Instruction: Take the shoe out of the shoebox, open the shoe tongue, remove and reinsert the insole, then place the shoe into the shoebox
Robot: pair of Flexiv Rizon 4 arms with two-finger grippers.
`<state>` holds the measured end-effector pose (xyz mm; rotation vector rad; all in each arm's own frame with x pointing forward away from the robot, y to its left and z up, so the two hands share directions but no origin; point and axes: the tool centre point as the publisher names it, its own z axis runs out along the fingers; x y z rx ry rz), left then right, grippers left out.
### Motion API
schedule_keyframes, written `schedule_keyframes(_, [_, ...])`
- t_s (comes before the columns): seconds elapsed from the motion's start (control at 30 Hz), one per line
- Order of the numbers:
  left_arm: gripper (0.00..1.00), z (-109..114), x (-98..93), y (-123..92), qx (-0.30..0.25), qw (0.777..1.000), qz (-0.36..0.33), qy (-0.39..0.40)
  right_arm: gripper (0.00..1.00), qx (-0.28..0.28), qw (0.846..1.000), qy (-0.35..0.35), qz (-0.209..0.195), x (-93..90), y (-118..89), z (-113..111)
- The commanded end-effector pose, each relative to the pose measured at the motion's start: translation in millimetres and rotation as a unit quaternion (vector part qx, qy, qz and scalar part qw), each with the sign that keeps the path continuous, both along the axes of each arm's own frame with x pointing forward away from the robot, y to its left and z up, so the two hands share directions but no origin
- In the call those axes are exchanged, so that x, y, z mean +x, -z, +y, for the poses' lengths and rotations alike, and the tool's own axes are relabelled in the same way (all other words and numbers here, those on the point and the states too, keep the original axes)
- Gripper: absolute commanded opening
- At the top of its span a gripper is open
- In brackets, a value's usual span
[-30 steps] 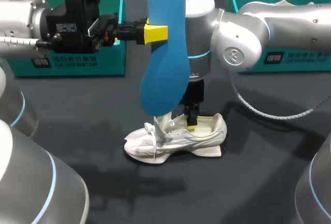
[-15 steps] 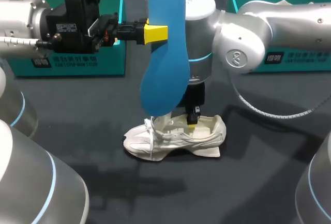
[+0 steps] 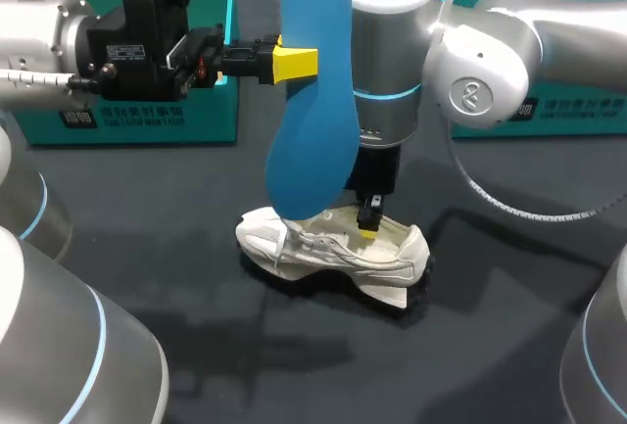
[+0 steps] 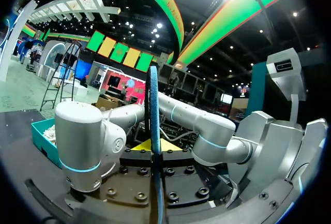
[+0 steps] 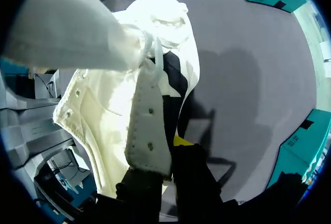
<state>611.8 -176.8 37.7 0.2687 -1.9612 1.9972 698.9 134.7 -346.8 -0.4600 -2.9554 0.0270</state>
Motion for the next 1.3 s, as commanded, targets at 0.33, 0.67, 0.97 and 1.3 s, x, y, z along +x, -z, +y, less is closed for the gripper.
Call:
schedule_keyframes(0.33, [0.0, -1, -0.5, 1, 0.0, 1.0, 0.0, 0.0, 0.0, 0.037, 0.996, 0.087, 0.007, -6.8, -5, -14])
schedule_keyframes(0.67, [0.0, -1, -0.5, 1, 0.0, 1.0, 0.0, 0.0, 0.0, 0.058, 0.977, 0.206, -0.006, -12.1, -17, -6])
schedule_keyframes(0.97, [0.0, -1, -0.5, 1, 0.0, 1.0, 0.0, 0.0, 0.0, 0.077, 0.934, 0.348, 0.004, -24.5, -16, -1])
schedule_keyframes(1.3, [0.0, -1, -0.5, 1, 0.0, 1.0, 0.0, 0.0, 0.0, 0.077, 0.934, 0.348, 0.004, -24.5, -16, -1])
